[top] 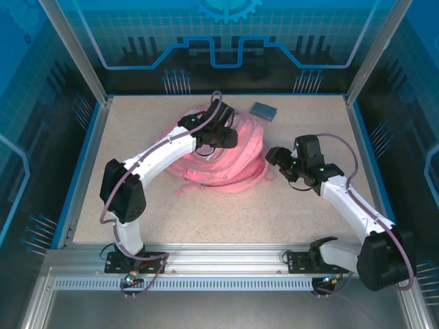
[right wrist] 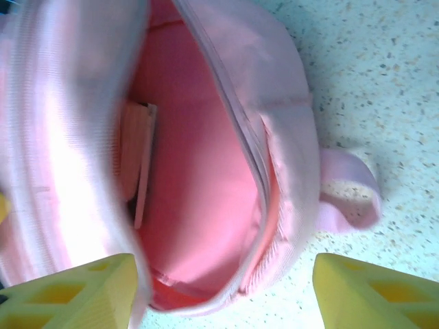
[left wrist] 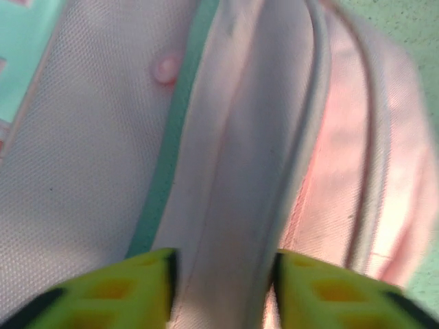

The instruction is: Pack the student bag

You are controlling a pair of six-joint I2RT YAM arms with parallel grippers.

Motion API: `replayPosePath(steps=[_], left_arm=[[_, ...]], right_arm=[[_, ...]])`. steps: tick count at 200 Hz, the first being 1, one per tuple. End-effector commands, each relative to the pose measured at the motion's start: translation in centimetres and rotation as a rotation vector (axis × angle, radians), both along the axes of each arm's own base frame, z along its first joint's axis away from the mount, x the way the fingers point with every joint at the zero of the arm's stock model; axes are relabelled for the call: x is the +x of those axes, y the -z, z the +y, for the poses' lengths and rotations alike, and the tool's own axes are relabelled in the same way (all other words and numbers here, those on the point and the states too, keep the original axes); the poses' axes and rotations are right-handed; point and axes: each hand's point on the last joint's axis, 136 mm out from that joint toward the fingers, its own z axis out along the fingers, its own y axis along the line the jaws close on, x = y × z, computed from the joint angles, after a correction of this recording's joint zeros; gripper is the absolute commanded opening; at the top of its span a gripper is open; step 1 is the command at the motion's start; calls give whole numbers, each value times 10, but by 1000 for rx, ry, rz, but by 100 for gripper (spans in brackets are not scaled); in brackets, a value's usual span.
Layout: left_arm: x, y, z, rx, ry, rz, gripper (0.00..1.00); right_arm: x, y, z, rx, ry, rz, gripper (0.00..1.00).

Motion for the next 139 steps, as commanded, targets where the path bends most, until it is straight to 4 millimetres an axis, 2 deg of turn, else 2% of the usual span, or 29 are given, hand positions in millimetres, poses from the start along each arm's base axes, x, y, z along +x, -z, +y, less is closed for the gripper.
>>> replayPosePath(steps=[1,3,6,11,33,68,84,107,139], left_arm=[[-1,-18,2,-135,-3,-6,58],[-2,-17,3,-136,-3,-5,59],[-5,-17,4,-140,0,-8,61],[-10,-15,8,-138,3,-10,65],[-38,-4,32,-114,1,-12,74],[-90,29,70,-95,-2,-5,78],[-113,52,84,-95,-12,16,78],[-135,79,84,-169,4,34,76],[-141,103,80,-202,39,25,68]], right_arm=[[-4,-7,5,-66,-63,10,72],[-5,-5,7,-71,-74,16,72],[-1,-15,11,-69,-83,-5,73],[0,-18,16,-76,-107,-12,73],[4,-23,37,-114,-200,-22,75],[7,-20,70,-117,-311,-18,78],[8,-17,82,-117,-341,-6,78],[10,-13,94,-115,-363,7,78],[9,-7,110,-115,-392,26,78]])
